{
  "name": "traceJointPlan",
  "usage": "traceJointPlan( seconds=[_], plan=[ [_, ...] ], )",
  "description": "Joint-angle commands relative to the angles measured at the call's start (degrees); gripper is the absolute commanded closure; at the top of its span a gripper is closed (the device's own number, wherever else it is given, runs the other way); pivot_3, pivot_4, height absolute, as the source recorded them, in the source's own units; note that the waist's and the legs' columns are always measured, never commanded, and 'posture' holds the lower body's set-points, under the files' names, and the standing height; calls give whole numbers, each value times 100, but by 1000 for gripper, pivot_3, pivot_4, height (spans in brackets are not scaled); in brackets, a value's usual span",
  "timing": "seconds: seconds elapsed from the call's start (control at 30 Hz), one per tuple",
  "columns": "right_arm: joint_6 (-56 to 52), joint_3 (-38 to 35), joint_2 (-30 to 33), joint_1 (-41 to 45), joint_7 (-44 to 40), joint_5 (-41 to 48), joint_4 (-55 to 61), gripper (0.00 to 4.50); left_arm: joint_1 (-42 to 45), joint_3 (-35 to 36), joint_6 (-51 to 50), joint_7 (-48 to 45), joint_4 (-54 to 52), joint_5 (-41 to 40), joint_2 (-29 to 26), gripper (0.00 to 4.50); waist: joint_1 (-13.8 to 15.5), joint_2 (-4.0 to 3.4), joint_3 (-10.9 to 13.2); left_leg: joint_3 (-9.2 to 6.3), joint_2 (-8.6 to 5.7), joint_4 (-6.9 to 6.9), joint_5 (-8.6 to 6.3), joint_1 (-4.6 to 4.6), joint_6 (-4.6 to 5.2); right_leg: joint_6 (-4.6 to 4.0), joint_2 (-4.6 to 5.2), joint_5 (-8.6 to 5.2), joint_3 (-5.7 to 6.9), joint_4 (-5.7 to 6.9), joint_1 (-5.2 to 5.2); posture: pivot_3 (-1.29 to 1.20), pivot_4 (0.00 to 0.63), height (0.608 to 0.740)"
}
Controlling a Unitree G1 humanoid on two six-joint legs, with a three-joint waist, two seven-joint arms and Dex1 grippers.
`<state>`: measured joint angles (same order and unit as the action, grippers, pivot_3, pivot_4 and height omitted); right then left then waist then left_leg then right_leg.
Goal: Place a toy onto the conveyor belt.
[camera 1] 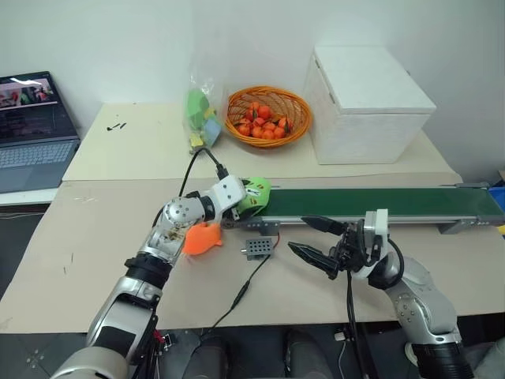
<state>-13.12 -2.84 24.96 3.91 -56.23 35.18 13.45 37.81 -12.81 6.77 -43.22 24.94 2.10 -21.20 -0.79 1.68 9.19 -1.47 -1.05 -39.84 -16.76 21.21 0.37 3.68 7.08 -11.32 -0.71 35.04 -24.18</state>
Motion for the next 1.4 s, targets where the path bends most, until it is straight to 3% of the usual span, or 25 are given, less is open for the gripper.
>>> traceJointPlan(
  seconds=[0.03, 0.47, 0.73, 0.93, 1.4],
  plan=[
    [-22, -57, -1, 31, -4, 144, 206, 0, 48, 252, 28, 61, -209, -174, 5, 30, 4, 0, 0, 0, 0, 0, 0, 0, 0, 0, 0, 0, 0, 0, 0, 0, 150, 727],
    [23, 9, -34, 144, -26, 44, 26, 0, -194, 814, -520, -177, -1182, -1266, 284, 30, -2, 0, 0, -5, 0, 0, 0, 2, 0, 0, 0, 0, -1, 2, 0, 0, 150, 727],
    [18, -61, 0, 75, -28, 85, 70, 0, -590, 1264, -1258, -1070, -1242, -2033, -405, 30, -22, -1, 0, -10, 1, 0, 0, -4, 0, 0, 0, 0, -4, 2, -2, 0, 150, 727],
    [9, -95, 36, 79, -46, 96, 71, 0, -1005, 1083, -1072, -1544, -932, -1786, -814, 30, 5, -2, 0, -8, 1, 0, 0, -3, 0, 0, 0, 0, -3, 2, -1, 0, 150, 727],
    [12, -152, 97, 171, -82, 98, -38, 0, -1142, 980, -1306, -1726, -1301, -1870, -668, 30, 7, -2, 0, -6, 1, -1, 0, -2, 0, 0, 0, 0, -1, 2, 1, 0, 150, 727]
  ],
)
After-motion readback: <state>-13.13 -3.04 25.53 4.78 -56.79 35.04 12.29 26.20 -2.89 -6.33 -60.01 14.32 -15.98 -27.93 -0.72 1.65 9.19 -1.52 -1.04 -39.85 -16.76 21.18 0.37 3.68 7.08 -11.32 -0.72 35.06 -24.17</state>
